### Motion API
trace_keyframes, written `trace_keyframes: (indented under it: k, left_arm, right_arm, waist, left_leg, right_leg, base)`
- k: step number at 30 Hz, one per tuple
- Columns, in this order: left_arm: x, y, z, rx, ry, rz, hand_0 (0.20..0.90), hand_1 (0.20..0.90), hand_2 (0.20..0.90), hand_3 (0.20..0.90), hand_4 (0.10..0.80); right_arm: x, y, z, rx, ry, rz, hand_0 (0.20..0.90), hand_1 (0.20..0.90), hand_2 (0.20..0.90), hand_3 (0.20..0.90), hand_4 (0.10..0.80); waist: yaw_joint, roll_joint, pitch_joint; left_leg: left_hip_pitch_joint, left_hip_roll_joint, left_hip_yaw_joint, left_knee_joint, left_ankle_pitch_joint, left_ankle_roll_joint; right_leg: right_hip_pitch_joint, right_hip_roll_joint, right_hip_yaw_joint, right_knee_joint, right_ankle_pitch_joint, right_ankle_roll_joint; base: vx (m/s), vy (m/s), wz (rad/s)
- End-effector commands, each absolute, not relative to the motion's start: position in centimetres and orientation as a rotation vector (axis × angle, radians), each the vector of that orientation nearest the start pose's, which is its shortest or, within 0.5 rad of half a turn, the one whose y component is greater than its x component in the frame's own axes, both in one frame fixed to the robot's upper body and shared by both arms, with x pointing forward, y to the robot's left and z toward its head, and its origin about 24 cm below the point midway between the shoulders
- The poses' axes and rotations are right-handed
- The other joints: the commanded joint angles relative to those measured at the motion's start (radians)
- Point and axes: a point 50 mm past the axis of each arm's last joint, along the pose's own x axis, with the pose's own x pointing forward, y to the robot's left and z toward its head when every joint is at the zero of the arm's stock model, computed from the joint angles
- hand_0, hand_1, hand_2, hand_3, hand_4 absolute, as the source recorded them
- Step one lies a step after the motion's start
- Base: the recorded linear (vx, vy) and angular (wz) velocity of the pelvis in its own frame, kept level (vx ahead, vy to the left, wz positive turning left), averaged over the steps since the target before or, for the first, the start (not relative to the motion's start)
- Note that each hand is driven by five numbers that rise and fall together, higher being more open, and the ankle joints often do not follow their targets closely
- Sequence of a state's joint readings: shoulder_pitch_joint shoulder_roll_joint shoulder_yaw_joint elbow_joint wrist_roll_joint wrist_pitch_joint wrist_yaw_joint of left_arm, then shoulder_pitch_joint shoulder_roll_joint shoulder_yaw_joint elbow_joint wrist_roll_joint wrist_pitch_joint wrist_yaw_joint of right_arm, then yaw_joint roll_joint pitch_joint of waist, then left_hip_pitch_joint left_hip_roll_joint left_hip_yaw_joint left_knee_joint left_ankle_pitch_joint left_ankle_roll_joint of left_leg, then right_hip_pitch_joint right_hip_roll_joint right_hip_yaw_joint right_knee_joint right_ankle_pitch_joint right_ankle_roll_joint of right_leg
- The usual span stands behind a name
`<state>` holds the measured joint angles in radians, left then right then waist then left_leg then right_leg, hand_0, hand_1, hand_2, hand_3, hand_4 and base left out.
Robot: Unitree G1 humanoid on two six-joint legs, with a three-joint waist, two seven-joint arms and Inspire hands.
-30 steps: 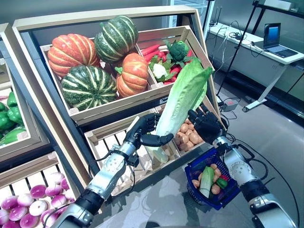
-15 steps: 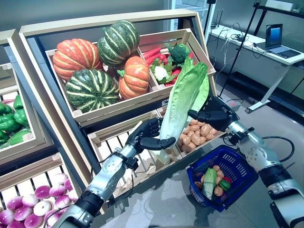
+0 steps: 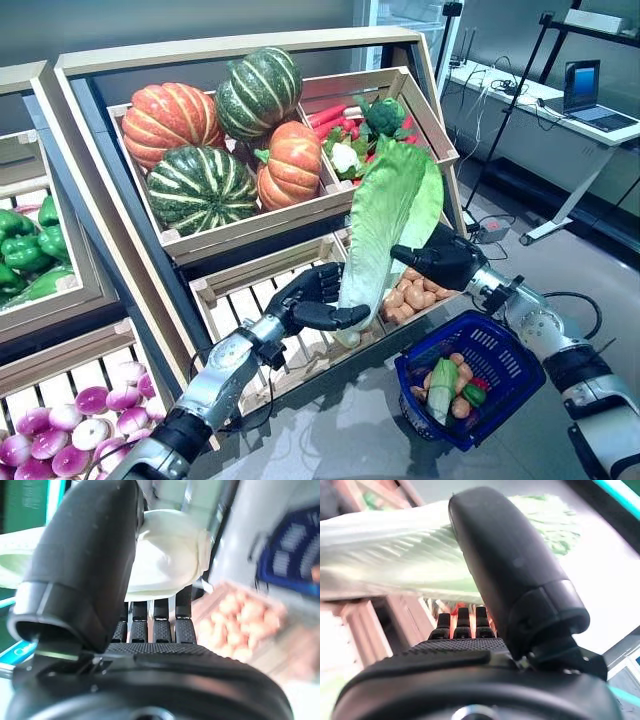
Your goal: Put vegetables into the basket
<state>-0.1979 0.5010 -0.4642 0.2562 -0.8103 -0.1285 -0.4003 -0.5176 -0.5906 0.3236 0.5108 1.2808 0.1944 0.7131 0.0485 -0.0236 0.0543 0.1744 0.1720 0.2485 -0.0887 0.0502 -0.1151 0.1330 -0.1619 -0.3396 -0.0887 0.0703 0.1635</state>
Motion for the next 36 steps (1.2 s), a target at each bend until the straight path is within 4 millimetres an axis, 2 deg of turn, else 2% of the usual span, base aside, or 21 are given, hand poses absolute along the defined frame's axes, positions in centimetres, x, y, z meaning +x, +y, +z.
trace_keyframes:
  k: [1,3,5,10,14,21,26,31,32,33,36]
  left_arm:
    - [23.2,5.0,4.4,-0.434,0.128,-1.297,0.3,0.3,0.3,0.3,0.4]
    - [22.8,4.5,4.2,-0.511,0.148,-1.337,0.3,0.3,0.3,0.3,0.4]
    - [21.8,3.4,3.9,-0.659,0.201,-1.422,0.3,0.3,0.3,0.3,0.4]
    - [20.5,2.2,3.2,-0.806,0.28,-1.518,0.3,0.3,0.3,0.3,0.4]
    - [19.7,1.3,2.5,-0.907,0.37,-1.528,0.3,0.3,0.3,0.3,0.4]
    - [18.8,1.4,0.6,-0.979,0.479,-1.484,0.3,0.3,0.3,0.3,0.4]
    - [18.8,1.8,0.4,-1.003,0.491,-1.469,0.3,0.3,0.3,0.3,0.4]
    - [19.4,2.4,0.4,-0.949,0.465,-1.437,0.3,0.3,0.3,0.3,0.4]
    - [19.5,2.6,0.4,-0.939,0.46,-1.429,0.3,0.3,0.3,0.3,0.4]
    - [19.9,3.1,0.4,-0.915,0.455,-1.413,0.3,0.3,0.3,0.3,0.4]
    - [20.2,3.8,0.1,-0.872,0.453,-1.388,0.3,0.3,0.3,0.3,0.4]
  right_arm:
    - [35.3,-12.2,18.8,0.809,-0.253,1.13,0.9,0.9,0.9,0.9,0.8]
    - [35.3,-11.9,18.8,0.822,-0.249,1.127,0.9,0.9,0.9,0.9,0.8]
    - [35.4,-11.7,18.6,0.859,-0.249,1.129,0.9,0.9,0.9,0.9,0.8]
    - [35.3,-11.1,18.7,0.906,-0.265,1.15,0.9,0.9,0.9,0.9,0.8]
    - [35.1,-10.6,19.1,0.926,-0.287,1.172,0.9,0.9,0.9,0.9,0.8]
    - [35.2,-10.6,19.1,0.896,-0.264,1.161,0.9,0.9,0.9,0.9,0.8]
    - [35.3,-11.1,18.6,0.872,-0.239,1.141,0.9,0.9,0.9,0.9,0.8]
    - [35.0,-11.5,16.7,0.703,-0.107,1.16,0.9,0.9,0.9,0.9,0.8]
    - [34.9,-11.6,16.1,0.642,-0.063,1.168,0.9,0.9,0.9,0.9,0.8]
    - [34.6,-12.2,14.6,0.48,0.057,1.18,0.9,0.9,0.9,0.9,0.8]
    - [34.5,-13.9,13.3,0.287,0.159,1.169,0.9,0.9,0.9,0.9,0.8]
  waist:
    - [0.018,-0.018,-0.056]
    - [0.015,-0.017,-0.058]
    - [0.01,-0.018,-0.06]
    - [0.0,-0.021,-0.062]
    - [-0.006,-0.023,-0.061]
    - [-0.007,-0.027,-0.064]
    - [-0.007,-0.028,-0.063]
    - [-0.009,-0.032,-0.059]
    - [-0.01,-0.033,-0.059]
    - [-0.013,-0.037,-0.06]
    - [-0.016,-0.043,-0.061]
  left_leg:
    - [-0.006,-0.006,-0.019,0.001,-0.061,0.005]
    - [-0.006,-0.007,-0.018,0.001,-0.062,0.006]
    - [-0.005,-0.008,-0.015,0.001,-0.065,0.007]
    - [-0.005,-0.01,-0.013,0.001,-0.069,0.009]
    - [-0.007,-0.013,-0.014,0.001,-0.072,0.012]
    - [-0.005,-0.013,-0.014,0.001,-0.074,0.013]
    - [-0.005,-0.012,-0.015,0.001,-0.071,0.013]
    - [-0.005,-0.012,-0.015,0.001,-0.068,0.013]
    - [-0.005,-0.011,-0.014,0.001,-0.068,0.013]
    - [-0.004,-0.011,-0.011,0.001,-0.067,0.012]
    - [-0.004,-0.01,-0.009,0.001,-0.064,0.012]
  right_leg:
    - [0.032,-0.052,-0.007,0.001,-0.013,0.008]
    - [0.03,-0.052,-0.005,0.001,-0.012,0.008]
    - [0.029,-0.052,-0.001,0.001,-0.011,0.007]
    - [0.025,-0.051,0.01,0.001,-0.01,0.006]
    - [0.021,-0.049,0.018,0.001,-0.011,0.004]
    - [0.021,-0.048,0.022,0.001,-0.011,0.001]
    - [0.022,-0.047,0.023,0.001,-0.009,0.0]
    - [0.022,-0.048,0.026,0.001,-0.006,0.0]
    - [0.022,-0.049,0.027,0.001,-0.006,0.0]
    - [0.021,-0.049,0.027,0.001,-0.004,0.0]
    - [0.02,-0.05,0.029,0.002,-0.001,0.001]
  base:
    - [0.032,0.012,-0.01]
    - [0.0,0.0,0.0]
    - [0.0,0.0,0.0]
    - [0.0,0.0,0.0]
    - [0.0,0.0,0.0]
    - [0.0,0.0,0.0]
    - [0.0,0.0,0.0]
    - [0.0,0.0,0.0]
    - [0.0,0.0,0.0]
    - [0.0,0.0,0.0]
    - [0.0,0.0,0.0]
